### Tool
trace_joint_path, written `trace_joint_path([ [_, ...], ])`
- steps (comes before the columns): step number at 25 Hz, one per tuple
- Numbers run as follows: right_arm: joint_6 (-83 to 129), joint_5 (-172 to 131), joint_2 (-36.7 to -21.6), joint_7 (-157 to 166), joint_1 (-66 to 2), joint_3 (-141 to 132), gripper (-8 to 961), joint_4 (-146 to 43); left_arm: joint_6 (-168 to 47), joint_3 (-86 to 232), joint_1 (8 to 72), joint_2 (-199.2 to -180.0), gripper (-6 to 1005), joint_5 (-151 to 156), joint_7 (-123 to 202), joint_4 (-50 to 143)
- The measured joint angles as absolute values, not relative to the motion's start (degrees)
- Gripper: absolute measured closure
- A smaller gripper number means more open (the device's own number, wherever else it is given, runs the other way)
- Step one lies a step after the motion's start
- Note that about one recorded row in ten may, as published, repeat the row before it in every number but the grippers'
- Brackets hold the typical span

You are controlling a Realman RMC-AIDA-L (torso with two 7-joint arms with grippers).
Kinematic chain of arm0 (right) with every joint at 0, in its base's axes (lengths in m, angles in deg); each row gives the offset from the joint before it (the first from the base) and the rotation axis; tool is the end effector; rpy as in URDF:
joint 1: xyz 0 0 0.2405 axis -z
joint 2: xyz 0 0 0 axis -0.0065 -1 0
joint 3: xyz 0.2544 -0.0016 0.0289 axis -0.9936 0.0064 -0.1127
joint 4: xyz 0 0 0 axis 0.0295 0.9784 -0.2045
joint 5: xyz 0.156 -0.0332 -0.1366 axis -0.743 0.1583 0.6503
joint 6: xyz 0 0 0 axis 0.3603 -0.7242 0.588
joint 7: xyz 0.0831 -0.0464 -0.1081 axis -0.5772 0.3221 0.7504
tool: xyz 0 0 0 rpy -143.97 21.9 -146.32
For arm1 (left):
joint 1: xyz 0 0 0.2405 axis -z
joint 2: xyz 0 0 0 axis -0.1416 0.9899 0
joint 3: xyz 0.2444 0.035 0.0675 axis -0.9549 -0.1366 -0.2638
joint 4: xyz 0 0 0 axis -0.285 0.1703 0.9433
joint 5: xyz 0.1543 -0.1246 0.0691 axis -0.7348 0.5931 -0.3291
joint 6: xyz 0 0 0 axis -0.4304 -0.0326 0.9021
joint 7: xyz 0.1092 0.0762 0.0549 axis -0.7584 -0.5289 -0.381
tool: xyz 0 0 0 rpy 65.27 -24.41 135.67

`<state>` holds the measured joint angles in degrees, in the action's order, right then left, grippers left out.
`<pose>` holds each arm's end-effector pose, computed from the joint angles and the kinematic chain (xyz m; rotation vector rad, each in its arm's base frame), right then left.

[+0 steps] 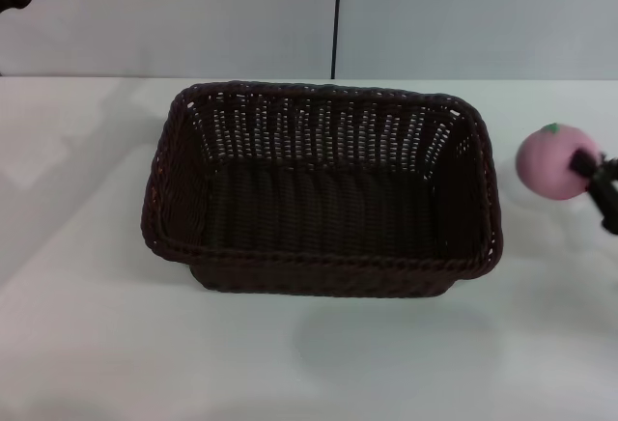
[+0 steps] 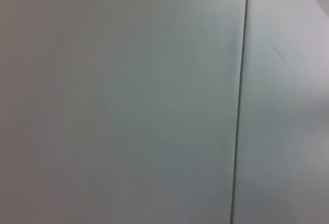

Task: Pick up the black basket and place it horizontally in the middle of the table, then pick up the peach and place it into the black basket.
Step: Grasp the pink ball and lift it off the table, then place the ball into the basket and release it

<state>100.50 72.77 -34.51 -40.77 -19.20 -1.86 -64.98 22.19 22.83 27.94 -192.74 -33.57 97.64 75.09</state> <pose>0.3547 0.2672 0.0125 -2.0602 0.6641 0.8670 -0.2580 0.3219 0.0752 -1.8572 -0.3537 -1.4434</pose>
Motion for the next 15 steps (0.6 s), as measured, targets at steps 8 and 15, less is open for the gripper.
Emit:
trace_joint_path([
  [8, 114.59, 72.7, -34.18, -42.8, -20.42, -10.48, 903, -65.15, 23.13, 22.83, 28.01, -192.78, 197, -33.46, 97.68, 74.36],
  [15, 118.29, 73.17, -34.06, -45.09, -26.86, -7.7, 915, -64.9, 24.02, 22.84, 28.08, -192.91, 197, -33.44, 97.49, 73.59],
])
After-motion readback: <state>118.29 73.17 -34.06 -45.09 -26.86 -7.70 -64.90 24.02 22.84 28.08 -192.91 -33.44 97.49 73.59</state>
